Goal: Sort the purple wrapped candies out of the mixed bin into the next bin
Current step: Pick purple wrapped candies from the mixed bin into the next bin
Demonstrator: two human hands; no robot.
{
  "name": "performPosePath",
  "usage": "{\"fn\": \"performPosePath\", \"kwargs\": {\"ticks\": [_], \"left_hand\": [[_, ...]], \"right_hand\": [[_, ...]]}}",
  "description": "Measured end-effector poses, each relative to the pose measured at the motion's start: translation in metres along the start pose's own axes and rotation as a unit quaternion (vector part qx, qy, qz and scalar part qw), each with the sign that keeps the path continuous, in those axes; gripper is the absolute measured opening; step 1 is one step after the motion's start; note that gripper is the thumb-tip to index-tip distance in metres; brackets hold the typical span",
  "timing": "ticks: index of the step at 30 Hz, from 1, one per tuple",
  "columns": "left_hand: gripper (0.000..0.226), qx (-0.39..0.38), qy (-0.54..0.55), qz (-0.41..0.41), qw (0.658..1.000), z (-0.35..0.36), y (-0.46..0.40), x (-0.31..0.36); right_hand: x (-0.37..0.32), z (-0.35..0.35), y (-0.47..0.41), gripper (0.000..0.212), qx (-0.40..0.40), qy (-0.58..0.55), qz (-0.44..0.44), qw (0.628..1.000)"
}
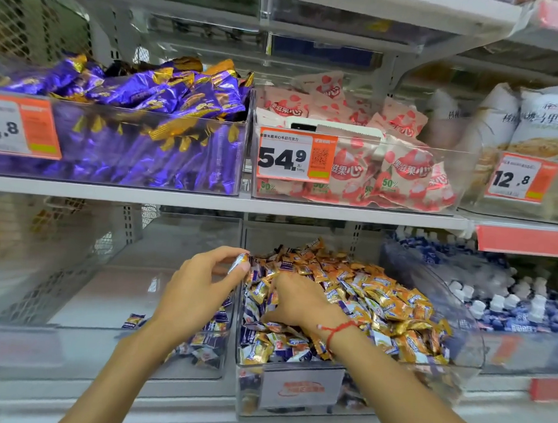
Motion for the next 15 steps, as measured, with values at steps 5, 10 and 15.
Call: {"fn": "performPosePath", "kwargs": {"ticks": [5,10,15], "left_hand": [[0.020,-0.028,-0.010,-0.010,1.000,0.002,-0.003,-0.012],[0.017,-0.061,-0.011,-0.017,0.998,0.000,-0.003,-0.025],[0.012,-0.039,-0.032,-0.048,0.998,-0.023,-0.004,-0.043]], "right_hand": [[0.020,-0.019,0.007,0.043,0.015,0.012,0.005,1.000],[0.053,-0.043,0.023,0.019,0.028,-0.169,0.027,0.985],[-0.026,-0.057,0.028,0.006,0.027,-0.353,-0.113,0.928]]}}
Point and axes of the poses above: each hand's wrist, its own y-axis away from the middle knuckle, its own z-axis out of the palm, x = y × z, the point moved 9 cm from there along -y, towards the middle knuckle, and after that the axes turned 15 degrees about -y, right-handed, at the moved point
